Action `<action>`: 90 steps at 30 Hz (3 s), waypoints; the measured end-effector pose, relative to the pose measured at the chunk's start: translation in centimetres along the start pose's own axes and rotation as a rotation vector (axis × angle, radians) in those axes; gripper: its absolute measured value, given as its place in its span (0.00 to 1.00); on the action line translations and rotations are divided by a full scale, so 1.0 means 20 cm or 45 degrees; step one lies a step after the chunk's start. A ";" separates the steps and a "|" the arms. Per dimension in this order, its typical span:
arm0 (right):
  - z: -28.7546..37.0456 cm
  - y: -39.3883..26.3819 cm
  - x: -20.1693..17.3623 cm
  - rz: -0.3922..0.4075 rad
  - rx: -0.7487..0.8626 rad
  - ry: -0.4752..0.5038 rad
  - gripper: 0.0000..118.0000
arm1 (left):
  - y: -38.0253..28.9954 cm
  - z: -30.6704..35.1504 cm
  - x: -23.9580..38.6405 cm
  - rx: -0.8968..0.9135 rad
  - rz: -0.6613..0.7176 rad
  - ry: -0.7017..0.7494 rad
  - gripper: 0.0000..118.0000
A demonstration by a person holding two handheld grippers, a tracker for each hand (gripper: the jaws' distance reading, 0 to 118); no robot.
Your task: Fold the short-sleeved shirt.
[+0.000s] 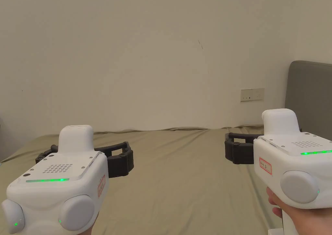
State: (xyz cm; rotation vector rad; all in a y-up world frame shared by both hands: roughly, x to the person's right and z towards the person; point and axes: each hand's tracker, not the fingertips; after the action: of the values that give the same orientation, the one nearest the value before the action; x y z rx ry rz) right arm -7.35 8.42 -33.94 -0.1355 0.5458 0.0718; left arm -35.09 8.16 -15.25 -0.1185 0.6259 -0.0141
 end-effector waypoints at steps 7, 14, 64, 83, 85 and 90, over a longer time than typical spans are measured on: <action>0.01 0.01 0.00 0.001 0.000 -0.004 1.00 | 0.00 0.00 0.00 0.001 0.009 -0.002 1.00; 0.01 0.01 0.00 0.000 -0.002 -0.009 1.00 | 0.00 0.01 -0.01 -0.007 0.009 -0.007 1.00; 0.02 0.08 0.01 -0.066 -0.055 -0.103 1.00 | 0.02 0.01 -0.01 -0.018 -0.025 0.004 1.00; 0.08 0.08 -0.03 -0.045 0.017 0.001 1.00 | 0.02 0.01 0.00 -0.034 -0.007 -0.017 1.00; 0.08 0.08 -0.05 -0.014 0.012 -0.031 1.00 | 0.03 0.01 0.00 -0.036 -0.008 -0.017 1.00; 0.09 0.08 -0.04 -0.025 0.018 0.012 1.00 | 0.03 0.02 0.01 -0.035 -0.010 -0.021 1.00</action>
State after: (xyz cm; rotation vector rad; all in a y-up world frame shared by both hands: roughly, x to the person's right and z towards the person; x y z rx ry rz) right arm -7.30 10.25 -32.09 -0.1274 0.5543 0.0477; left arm -34.73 8.77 -15.11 -0.1473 0.6089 -0.0125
